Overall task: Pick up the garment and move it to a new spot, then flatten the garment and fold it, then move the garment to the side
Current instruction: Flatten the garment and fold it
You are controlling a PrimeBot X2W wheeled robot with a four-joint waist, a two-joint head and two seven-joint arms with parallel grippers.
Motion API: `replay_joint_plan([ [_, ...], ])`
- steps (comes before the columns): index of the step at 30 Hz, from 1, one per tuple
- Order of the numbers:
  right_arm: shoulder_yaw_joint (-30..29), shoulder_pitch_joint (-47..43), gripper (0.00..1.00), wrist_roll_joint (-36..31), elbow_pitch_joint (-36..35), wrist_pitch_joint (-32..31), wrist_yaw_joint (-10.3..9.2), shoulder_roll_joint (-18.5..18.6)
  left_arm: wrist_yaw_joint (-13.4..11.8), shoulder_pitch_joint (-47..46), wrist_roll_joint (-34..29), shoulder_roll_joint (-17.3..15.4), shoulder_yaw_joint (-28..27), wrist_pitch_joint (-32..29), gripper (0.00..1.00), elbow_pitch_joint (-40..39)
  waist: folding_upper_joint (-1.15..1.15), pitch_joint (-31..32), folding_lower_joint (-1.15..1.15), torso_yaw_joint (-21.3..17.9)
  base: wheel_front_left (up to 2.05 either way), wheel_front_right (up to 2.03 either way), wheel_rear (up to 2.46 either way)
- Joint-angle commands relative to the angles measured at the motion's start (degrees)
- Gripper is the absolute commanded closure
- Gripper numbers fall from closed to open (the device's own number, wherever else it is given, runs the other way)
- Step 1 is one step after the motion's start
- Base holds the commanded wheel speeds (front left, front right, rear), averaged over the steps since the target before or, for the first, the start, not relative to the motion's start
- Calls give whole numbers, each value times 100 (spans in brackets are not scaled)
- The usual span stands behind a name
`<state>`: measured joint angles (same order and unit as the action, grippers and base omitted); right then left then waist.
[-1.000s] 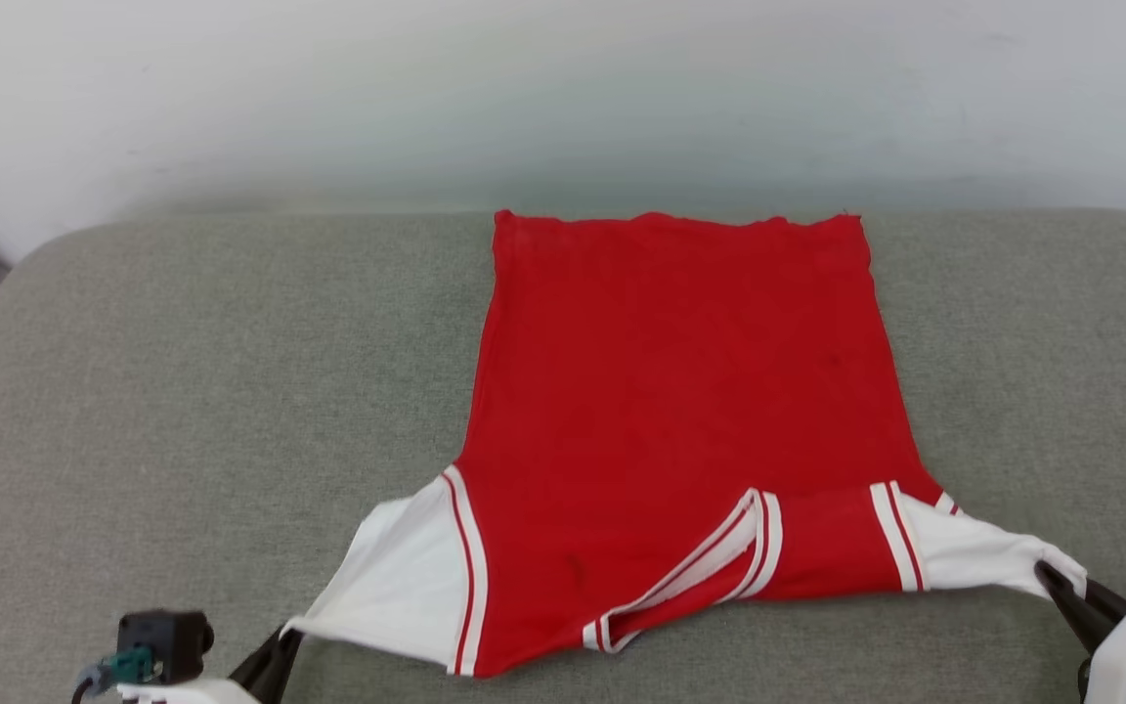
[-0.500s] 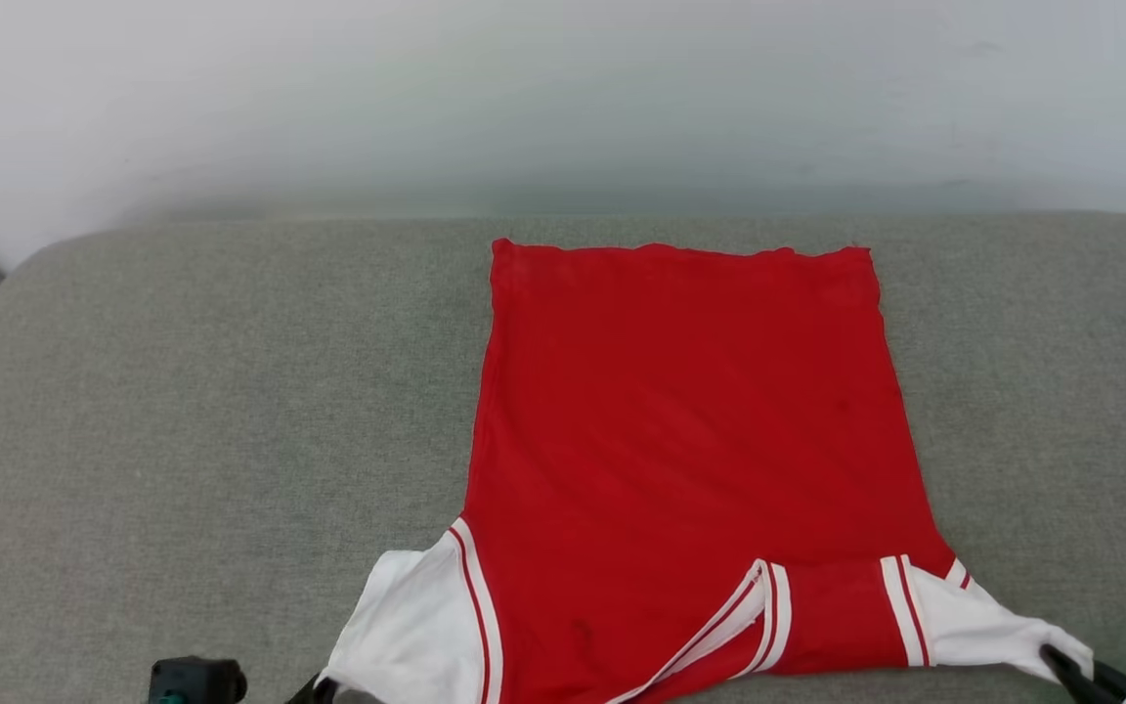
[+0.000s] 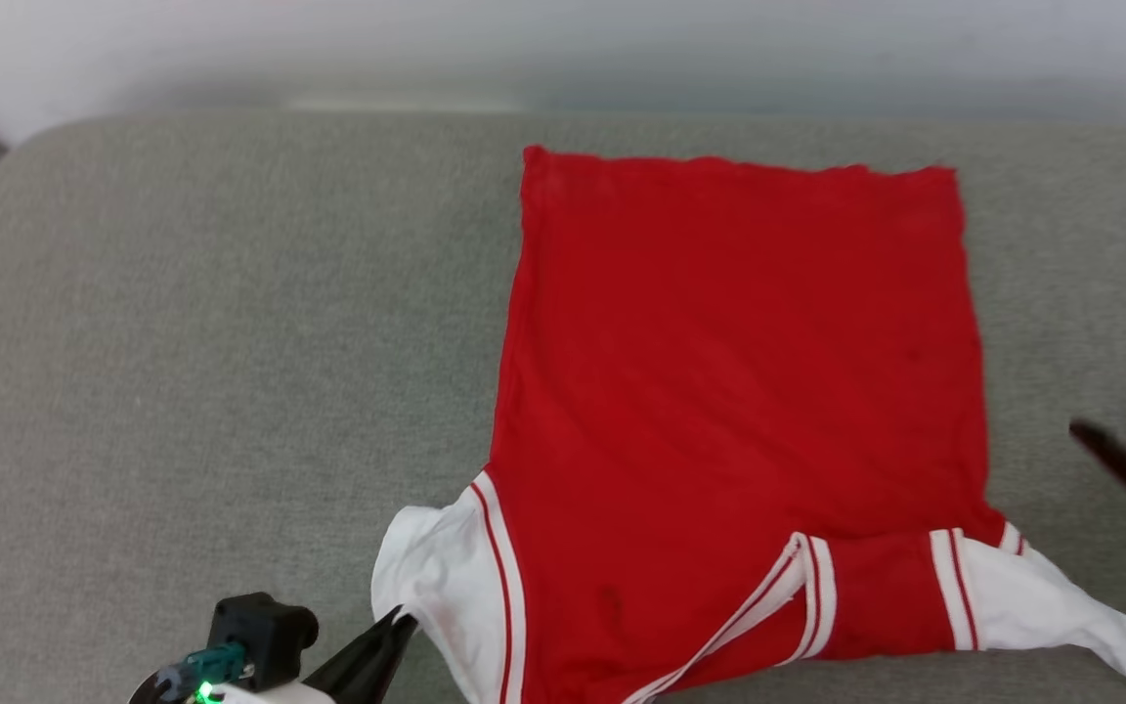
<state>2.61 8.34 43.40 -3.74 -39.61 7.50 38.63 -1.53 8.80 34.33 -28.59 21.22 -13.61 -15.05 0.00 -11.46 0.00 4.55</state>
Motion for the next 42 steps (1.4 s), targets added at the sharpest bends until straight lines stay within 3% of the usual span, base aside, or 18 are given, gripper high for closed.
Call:
replay_joint_plan([
  [1, -176, 544, 0, 12, -129, -542, -2, -140, -2, -144, -106, -81, 54, -107, 100, -255, 0, -511, 0, 325, 0, 0, 0],
  [8, -748, 2472, 0, -663, 437, -2635, -2, -412, 26, -501, -336, -74, 304, -423, 100, -1081, 0, -1341, 0, 942, 0, 0, 0],
  [12, -1095, 3400, 0, -1289, 921, -3400, -2, -621, 57, -673, -441, -2, 492, -517, 100, -1360, 0, -1710, 0, 1262, 0, 0, 0],
  [13, -1356, 3988, 0, -1727, 1193, -3714, -2, -703, 84, -831, -501, 67, 571, -549, 100, -1521, 0, -1936, 0, 1485, 0, 0, 0],
  [24, -1862, 4790, 0, -2723, 1705, -4248, -2, -873, 139, -1138, -571, 184, 703, -543, 100, -1797, 0, -2358, 0, 1891, 0, 0, 0],
  [28, -1913, 4769, 0, -2879, 1771, -4318, -2, -878, 145, -1177, -595, 263, 755, -477, 100, -1791, 0, -2469, 0, 1987, 0, 0, 0],
  [34, -2036, 4422, 0, -3000, 1841, -4406, -2, -1172, 147, -1189, -572, 330, 796, -385, 100, -1727, 0, -2564, 0, 2060, 0, 0, 0],
  [35, -2039, 4366, 52, -3017, 1830, -4451, -2, -1235, 148, -1193, -586, 332, 802, -372, 100, -1711, 0, -2564, 0, 2060, 0, 0, 0],
  [36, -2045, 4339, 81, -3027, 1809, -4469, -2, -1273, 163, -1187, -603, 328, 829, -375, 100, -1692, 0, -2566, 0, 2057, 0, 0, 0],
  [37, -2042, 4324, 100, -3043, 1794, -4481, -2, -1285, 174, -1178, -604, 328, 854, -377, 100, -1669, 0, -2567, 0, 2053, 0, 0, 0],
  [42, -2060, 4173, 100, -3036, 1749, -4476, -2, -1276, 156, -1242, -620, 348, 842, -329, 100, -1582, 0, -2414, 0, 1979, 0, 0, 0],
])
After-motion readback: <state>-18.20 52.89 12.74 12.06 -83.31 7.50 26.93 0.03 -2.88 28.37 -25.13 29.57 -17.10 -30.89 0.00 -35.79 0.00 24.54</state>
